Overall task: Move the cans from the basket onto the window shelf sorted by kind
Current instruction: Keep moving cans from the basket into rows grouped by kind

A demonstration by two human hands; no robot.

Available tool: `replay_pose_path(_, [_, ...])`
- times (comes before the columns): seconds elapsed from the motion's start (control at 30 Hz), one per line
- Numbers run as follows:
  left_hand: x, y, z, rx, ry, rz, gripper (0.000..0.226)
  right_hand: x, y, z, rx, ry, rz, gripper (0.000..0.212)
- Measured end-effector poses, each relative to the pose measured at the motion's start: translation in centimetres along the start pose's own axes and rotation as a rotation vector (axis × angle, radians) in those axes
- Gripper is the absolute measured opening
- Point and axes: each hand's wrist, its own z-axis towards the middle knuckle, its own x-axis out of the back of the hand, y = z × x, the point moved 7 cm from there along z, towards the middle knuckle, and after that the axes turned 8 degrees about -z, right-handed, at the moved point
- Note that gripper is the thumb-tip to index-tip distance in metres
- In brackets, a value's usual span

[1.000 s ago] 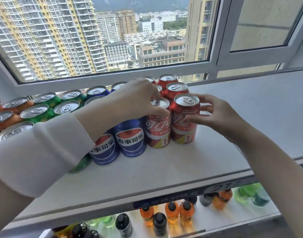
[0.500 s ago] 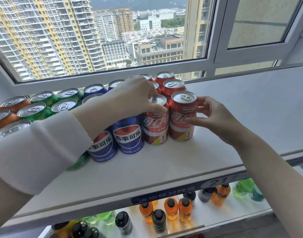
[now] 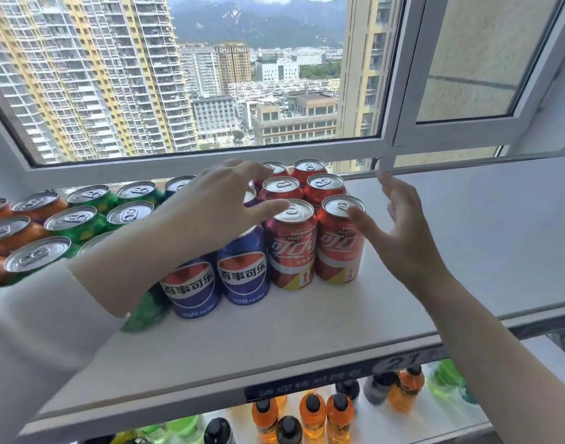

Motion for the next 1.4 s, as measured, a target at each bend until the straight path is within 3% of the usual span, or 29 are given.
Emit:
replay_pose_path(0.07, [1.6,-1.5,-1.4,0.046,0.046,-0.008,0.059,-0.1,-2.7,0.3,0.1,0.01,-0.176,0.074])
replay_pose_path(0.17, [2.5,-4.6,-3.2,0.148,0.027,0.005,0.061,-2.4,-5.0,1.6,0.22,-0.149,-0.498,0.065])
replay_pose_path(0.23, [2.2,-6.6,-4.0,0.223,-0.043,0.017,0.065,-4.0,-5.0,2.4,0.206,-0.254,-0.637,0.065])
replay_pose_path(0.5, [-0.1,-8.5,-5.4,0.26,-0.113,0.025,0.056,-6.1,-3.9,2.5,0.197,-0.443,-0.809,0.058])
replay_pose_path(0.57, [0.2,-8.3,-5.3,0.244,-0.087,0.017,0.057,-5.2,-4.7,3.1,0.187,-0.361,-0.64,0.059])
replay_pose_path(0.67, [0.5,-6.3,-4.3,0.177,-0.008,-0.069,0.062,-1.9,-4.1,4.2,0.036,-0.092,-0.151,0.055])
replay_pose_path(0.77, [-0.7,-2.5,-2.5,0.108,0.032,-0.302,0.064,-1.2,-0.4,4.5,-0.163,-0.079,0.357,0.067])
replay_pose_path(0.83, [-1.8,-0.5,-1.3,0.092,0.041,-0.381,0.063,-1.9,2.3,4.6,-0.281,-0.076,0.553,0.066])
replay_pose_path(1.0, [-4.1,0.2,0.5,0.104,-0.029,-0.269,0.061,-5.3,5.7,4.9,-0.424,-0.221,0.751,0.092])
replay_pose_path(1.2, [-4.9,1.1,2.6,0.099,-0.088,-0.184,0.063,-8.2,5.1,4.7,-0.384,-0.446,0.834,0.085])
replay_pose_path(1.4, [-6.7,2.7,5.3,0.066,-0.196,-0.096,0.066,-8.9,6.6,4.8,-0.364,-0.517,0.824,0.084])
